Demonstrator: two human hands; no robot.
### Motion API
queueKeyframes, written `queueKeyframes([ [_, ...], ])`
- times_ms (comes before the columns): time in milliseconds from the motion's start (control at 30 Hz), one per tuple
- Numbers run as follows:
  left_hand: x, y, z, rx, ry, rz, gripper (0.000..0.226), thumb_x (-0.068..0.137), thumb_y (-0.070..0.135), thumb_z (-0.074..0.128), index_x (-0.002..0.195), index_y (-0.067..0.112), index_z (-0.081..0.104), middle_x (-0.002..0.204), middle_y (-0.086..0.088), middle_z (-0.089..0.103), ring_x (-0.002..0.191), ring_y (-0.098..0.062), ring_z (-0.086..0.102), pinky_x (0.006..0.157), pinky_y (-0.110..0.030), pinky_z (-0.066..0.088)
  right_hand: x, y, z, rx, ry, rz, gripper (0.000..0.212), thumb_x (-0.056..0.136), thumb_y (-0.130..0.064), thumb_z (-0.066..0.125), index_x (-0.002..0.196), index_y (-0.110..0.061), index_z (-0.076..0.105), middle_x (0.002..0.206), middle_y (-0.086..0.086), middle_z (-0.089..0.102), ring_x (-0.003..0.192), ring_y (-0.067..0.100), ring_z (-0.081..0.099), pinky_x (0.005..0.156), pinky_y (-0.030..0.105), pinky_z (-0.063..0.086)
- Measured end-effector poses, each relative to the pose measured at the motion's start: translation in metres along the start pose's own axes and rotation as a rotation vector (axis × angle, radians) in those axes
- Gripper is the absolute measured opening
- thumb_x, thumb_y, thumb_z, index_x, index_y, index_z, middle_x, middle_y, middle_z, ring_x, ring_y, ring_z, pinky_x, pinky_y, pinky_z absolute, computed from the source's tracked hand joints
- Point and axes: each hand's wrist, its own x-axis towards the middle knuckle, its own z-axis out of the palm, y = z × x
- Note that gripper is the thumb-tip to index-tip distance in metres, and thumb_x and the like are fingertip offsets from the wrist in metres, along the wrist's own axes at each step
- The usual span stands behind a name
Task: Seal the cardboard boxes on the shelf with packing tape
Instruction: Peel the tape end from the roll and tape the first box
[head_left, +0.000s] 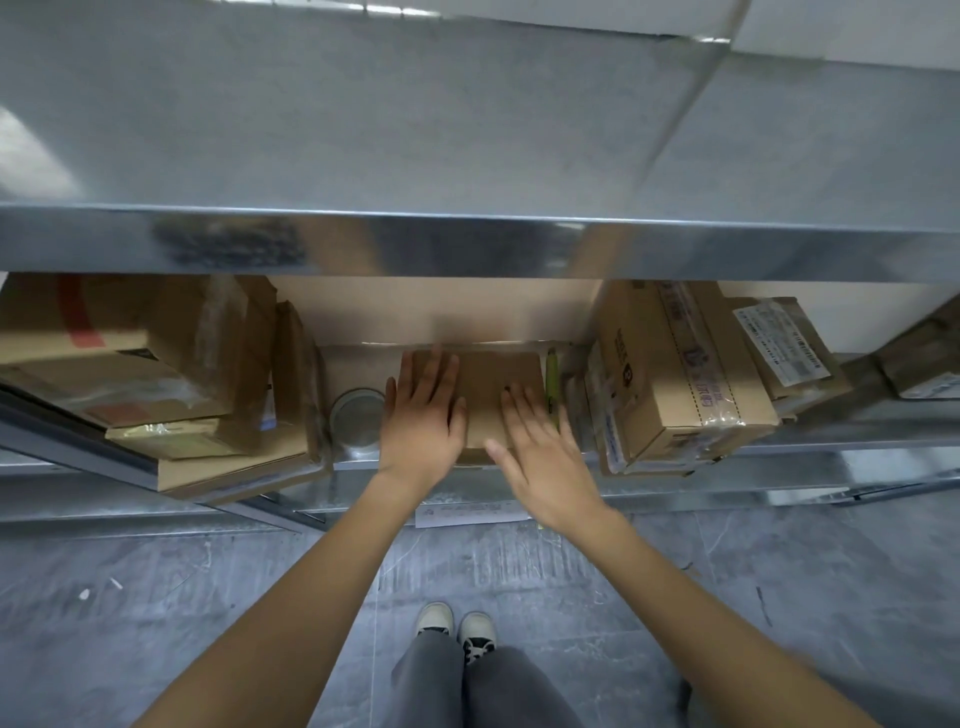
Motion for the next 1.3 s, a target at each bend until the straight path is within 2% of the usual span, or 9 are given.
queueKeyframes([
  [233, 0.003, -0.005, 0.000, -0.090, -0.036, 0.048, 0.070, 0.092, 0.048, 0.016, 0.151, 0.016, 0.033, 0.161, -0.007, 0.022, 0.149, -0.036, 0.010, 0.119, -0.052, 0.018, -0.028, 0.017, 0.013, 0.103, 0.046, -0.104, 0.061, 0.101, -0.044, 0.030, 0.154, -0.031, 0.002, 0.159, -0.015, -0.007, 0.146, 0.004, -0.016, 0.122, 0.043, 0.001],
  [367, -0.020, -0.006, -0.006, -0.515, 0.022, -0.079, 0.065, 0.099, 0.056, 0.034, 0.155, 0.030, 0.015, 0.164, 0.005, -0.009, 0.150, -0.013, -0.007, 0.121, -0.035, 0.006, -0.025, 0.024, 0.011, 0.684, 0.034, 0.243, 0.078, 0.092, -0.044, 0.059, 0.153, -0.036, 0.011, 0.154, -0.018, 0.006, 0.140, 0.001, 0.009, 0.110, 0.027, 0.018],
  [533, -0.055, 0.010, -0.015, -0.969, 0.086, -0.358, 0.081, 0.088, 0.060, 0.051, 0.155, 0.031, 0.015, 0.159, 0.016, 0.019, 0.143, 0.000, 0.018, 0.121, -0.037, 0.019, -0.020, 0.015, 0.012, 0.976, 0.110, 0.346, 0.077, 0.085, -0.035, 0.071, 0.149, -0.022, 0.030, 0.140, -0.015, 0.040, 0.131, 0.006, 0.040, 0.105, 0.021, 0.032],
  [667, -0.043, 0.010, -0.030, -0.963, 0.172, -0.357, 0.082, 0.080, 0.070, 0.053, 0.150, 0.037, 0.025, 0.148, 0.013, 0.038, 0.139, -0.013, 0.032, 0.112, -0.034, 0.029, -0.009, 0.011, -0.015, 0.854, 0.273, 0.360, 0.064, 0.085, -0.066, 0.055, 0.128, -0.019, 0.058, 0.121, -0.004, 0.065, 0.106, 0.011, 0.060, 0.094, 0.031, 0.043],
  [767, -0.026, 0.014, -0.035, -0.794, 0.138, -0.414, 0.069, 0.089, 0.063, 0.051, 0.148, 0.030, 0.036, 0.147, 0.004, 0.045, 0.139, -0.025, 0.031, 0.112, -0.036, 0.026, 0.011, 0.010, -0.031, 0.769, 0.211, 0.478, 0.065, 0.095, -0.056, 0.045, 0.134, -0.006, 0.053, 0.129, 0.013, 0.059, 0.124, 0.029, 0.051, 0.090, 0.026, 0.034],
  [900, -0.006, 0.005, -0.032, -0.908, -0.033, -0.591, 0.092, 0.073, 0.084, 0.043, 0.144, 0.026, 0.043, 0.141, -0.002, 0.054, 0.134, -0.030, 0.043, 0.114, -0.047, 0.031, 0.040, 0.006, -0.036, 0.565, 0.159, 0.391, 0.065, 0.100, -0.055, 0.032, 0.148, -0.011, 0.035, 0.141, 0.013, 0.049, 0.132, 0.032, 0.045, 0.096, 0.031, 0.039],
  [1033, 0.001, 0.004, -0.036, -1.066, -0.057, -0.562, 0.055, 0.093, 0.058, 0.049, 0.131, 0.019, 0.054, 0.128, -0.002, 0.062, 0.118, -0.023, 0.057, 0.103, -0.034, 0.041, 0.055, -0.005, -0.036, 0.140, 0.135, 0.084, 0.063, 0.102, -0.052, 0.021, 0.155, -0.021, 0.010, 0.163, -0.004, 0.008, 0.150, 0.019, 0.000, 0.120, 0.049, 0.008],
  [1133, 0.001, 0.002, -0.030, -1.119, -0.107, -0.572, 0.076, 0.075, 0.077, 0.049, 0.128, 0.024, 0.058, 0.122, 0.000, 0.067, 0.113, -0.022, 0.062, 0.105, -0.044, 0.044, 0.045, -0.008, -0.036, 0.042, 0.053, 0.089, 0.071, 0.098, -0.061, 0.014, 0.156, -0.022, 0.004, 0.163, -0.008, -0.003, 0.148, 0.013, -0.014, 0.117, 0.050, -0.009],
  [1300, 0.004, 0.005, -0.033, -1.170, -0.136, -0.649, 0.066, 0.086, 0.072, 0.045, 0.123, 0.020, 0.059, 0.112, -0.008, 0.069, 0.100, -0.029, 0.066, 0.094, -0.047, 0.053, 0.002, 0.009, -0.029, 0.049, -0.005, -0.048, 0.086, 0.090, -0.068, 0.039, 0.155, -0.031, -0.003, 0.161, -0.011, -0.013, 0.148, 0.018, -0.014, 0.120, 0.048, -0.001],
])
